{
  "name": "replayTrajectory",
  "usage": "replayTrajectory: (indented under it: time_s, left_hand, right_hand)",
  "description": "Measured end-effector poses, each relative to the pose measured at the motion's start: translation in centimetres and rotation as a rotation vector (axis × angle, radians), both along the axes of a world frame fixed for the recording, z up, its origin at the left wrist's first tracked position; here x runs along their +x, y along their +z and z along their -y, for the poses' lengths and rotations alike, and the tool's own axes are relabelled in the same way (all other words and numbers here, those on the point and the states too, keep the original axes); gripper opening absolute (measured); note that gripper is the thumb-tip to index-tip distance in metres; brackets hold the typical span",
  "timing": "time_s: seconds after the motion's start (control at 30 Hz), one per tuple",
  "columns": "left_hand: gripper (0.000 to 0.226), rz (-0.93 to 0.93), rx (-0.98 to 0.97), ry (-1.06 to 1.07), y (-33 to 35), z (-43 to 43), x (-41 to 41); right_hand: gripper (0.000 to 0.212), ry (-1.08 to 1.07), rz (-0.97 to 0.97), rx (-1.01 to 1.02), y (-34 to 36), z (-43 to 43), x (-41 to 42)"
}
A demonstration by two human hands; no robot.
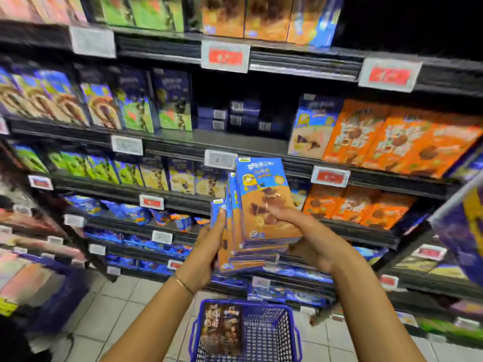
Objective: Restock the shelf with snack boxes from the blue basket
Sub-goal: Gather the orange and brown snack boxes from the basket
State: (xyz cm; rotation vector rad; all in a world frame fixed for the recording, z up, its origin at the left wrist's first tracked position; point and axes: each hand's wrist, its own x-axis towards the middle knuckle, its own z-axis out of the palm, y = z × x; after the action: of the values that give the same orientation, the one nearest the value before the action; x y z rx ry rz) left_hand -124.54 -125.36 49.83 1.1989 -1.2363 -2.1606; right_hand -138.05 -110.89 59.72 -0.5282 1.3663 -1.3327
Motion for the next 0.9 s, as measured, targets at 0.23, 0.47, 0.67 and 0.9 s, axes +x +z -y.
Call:
replayTrajectory:
  time_s: [0.23, 0.47, 0.67, 0.9]
  left_hand:
    - [0.1, -0.082, -0.054, -0.076, 6.6, 2.4, 0.0]
    - [0.143, -0.238, -0.109, -0.195, 12.0, 5.2, 0.9]
    - [0.085, -0.431, -0.036, -0.26, 13.0, 6.1, 0.4]
    - [0.083, -0.57, -0.02, -0.322, 11.7, 6.9, -0.7]
  right_hand:
    - [0.022, -0.029, 0.129, -0.196, 5.1, 3.8, 1.4]
    - [0.014, -0.048, 0.126, -0.385, 10.0, 7.1, 1.3]
    - [0.018, -0.033, 0.012, -0.353, 12.6, 9.5, 1.8]
    - [0.027, -0.06, -0.037, -0.391, 14.5, 9.4, 1.1]
